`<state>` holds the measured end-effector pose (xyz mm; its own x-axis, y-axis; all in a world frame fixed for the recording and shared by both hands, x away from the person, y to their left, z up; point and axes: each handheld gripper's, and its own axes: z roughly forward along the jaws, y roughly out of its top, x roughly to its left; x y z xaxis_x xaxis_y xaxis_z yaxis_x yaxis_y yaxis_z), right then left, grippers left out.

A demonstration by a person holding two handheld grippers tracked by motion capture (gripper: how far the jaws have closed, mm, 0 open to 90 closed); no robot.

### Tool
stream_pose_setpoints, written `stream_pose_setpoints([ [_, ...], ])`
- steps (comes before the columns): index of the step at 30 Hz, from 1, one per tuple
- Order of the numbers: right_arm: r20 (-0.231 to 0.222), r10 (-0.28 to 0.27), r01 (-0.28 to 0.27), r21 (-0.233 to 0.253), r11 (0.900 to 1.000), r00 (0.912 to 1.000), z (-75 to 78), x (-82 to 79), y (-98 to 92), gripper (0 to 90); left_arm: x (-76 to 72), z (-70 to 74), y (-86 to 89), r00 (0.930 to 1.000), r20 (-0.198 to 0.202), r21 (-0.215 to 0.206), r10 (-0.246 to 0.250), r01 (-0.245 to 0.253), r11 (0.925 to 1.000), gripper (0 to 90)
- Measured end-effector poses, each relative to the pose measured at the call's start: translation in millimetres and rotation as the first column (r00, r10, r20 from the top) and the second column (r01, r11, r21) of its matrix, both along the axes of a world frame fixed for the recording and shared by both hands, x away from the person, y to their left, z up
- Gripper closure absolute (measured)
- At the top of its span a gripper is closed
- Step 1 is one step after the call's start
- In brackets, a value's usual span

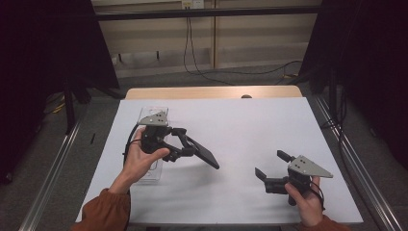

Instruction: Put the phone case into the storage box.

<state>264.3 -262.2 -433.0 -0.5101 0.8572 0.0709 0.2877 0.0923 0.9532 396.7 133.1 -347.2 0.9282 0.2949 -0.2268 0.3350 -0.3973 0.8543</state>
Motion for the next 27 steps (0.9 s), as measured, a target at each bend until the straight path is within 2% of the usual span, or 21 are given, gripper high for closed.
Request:
stream_pose_setpoints([
  [11, 0.009, -0.036, 0.037, -0.013, 0.999, 0.9993, -0.7, -16.7, -12.4, 0.2, 1.0, 10.5, 17.9, 0.9984, 0.005, 0.038, 0.056, -0.056, 0.9977, 14.4],
  [14, 0.021, -0.042, 0.043, -0.016, 0.999, 0.9989, -0.5, -17.9, -17.3, 0.1, 3.5, 13.1, 21.9, 0.9976, 0.012, 0.039, 0.069, -0.069, 0.9968, 14.4],
  [16, 0.031, -0.054, 0.055, -0.035, 0.998, 0.9981, -0.9, -17.4, -20.7, 0.0, 4.5, 14.7, 24.3, 0.9969, 0.014, 0.042, 0.077, -0.078, 0.9961, 14.4],
  [23, 0.036, -0.096, 0.097, -0.023, 0.995, 0.9948, -1.2, -16.4, -25.8, 0.2, 8.3, 23.5, 37.0, 0.9918, 0.021, 0.037, 0.126, -0.127, 0.9912, 14.4],
  [27, 0.055, -0.114, 0.116, -0.030, 0.993, 0.9919, -0.5, -16.5, -27.9, 0.2, 9.5, 28.1, 45.5, 0.9873, 0.016, 0.039, 0.158, -0.159, 0.9866, 14.4],
])
